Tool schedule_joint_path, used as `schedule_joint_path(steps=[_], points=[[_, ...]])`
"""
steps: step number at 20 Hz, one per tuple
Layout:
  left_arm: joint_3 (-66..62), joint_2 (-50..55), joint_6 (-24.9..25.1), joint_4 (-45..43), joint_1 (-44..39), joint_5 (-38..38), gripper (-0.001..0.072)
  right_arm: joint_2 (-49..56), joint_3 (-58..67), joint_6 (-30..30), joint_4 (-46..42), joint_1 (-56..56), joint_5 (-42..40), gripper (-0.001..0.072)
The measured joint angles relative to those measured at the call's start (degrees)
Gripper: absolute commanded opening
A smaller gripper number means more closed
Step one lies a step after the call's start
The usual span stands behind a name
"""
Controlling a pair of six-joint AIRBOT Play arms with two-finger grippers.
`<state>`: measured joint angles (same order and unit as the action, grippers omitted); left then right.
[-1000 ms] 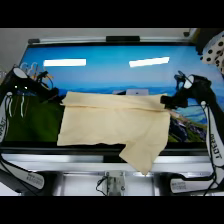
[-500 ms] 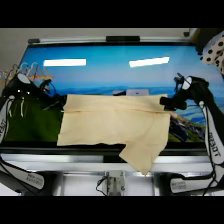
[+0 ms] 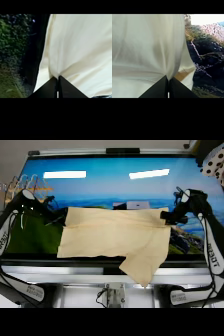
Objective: Fold the shirts.
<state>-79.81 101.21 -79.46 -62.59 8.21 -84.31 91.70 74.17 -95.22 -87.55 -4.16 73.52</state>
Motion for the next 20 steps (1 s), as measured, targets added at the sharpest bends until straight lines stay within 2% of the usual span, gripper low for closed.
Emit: schedule_joint_path(steps=[1, 2, 3, 5, 7, 10, 11, 16, 20], points=[[0.07, 0.07, 0.07, 0.02, -0.02, 0.04, 0.0210, 0.13, -0.02, -0.15, 0.00, 0.09, 0.00, 0.0370], [0.09, 0.07, 0.11, 0.00, 0.09, 0.15, 0.0481, 0.15, -0.02, -0.15, -0.02, 0.20, 0.00, 0.0570], [0.11, -0.07, 0.02, 0.00, 0.35, 0.04, 0.0527, -0.02, 0.00, -0.11, -0.04, 0.22, 0.07, 0.0569], [-0.42, -0.90, -0.24, 0.00, 1.68, -0.92, 0.0521, -1.16, 0.04, 0.55, -0.94, 0.22, 1.84, 0.0569], [-1.20, -2.60, -0.39, 0.00, 4.02, -2.91, 0.0458, -3.21, 0.04, 2.86, -2.25, -0.55, 5.35, 0.0569], [1.86, -7.93, -0.07, -1.14, 8.81, -5.88, 0.0475, -7.52, -0.83, 5.16, -2.78, -4.07, 10.71, 0.0569], [5.14, -10.38, 0.61, -1.60, 10.34, -6.12, 0.0543, -9.44, -1.86, 5.86, -2.56, -5.62, 11.93, 0.0569], [29.44, -23.37, 6.82, -0.79, 17.00, -0.72, 0.0524, -18.38, -8.57, 8.61, -0.35, -11.56, 14.49, 0.0568], [40.02, -27.43, 10.56, 1.90, 18.05, 4.15, 0.0524, -21.77, -11.10, 9.53, 1.29, -13.05, 14.53, 0.0568]])
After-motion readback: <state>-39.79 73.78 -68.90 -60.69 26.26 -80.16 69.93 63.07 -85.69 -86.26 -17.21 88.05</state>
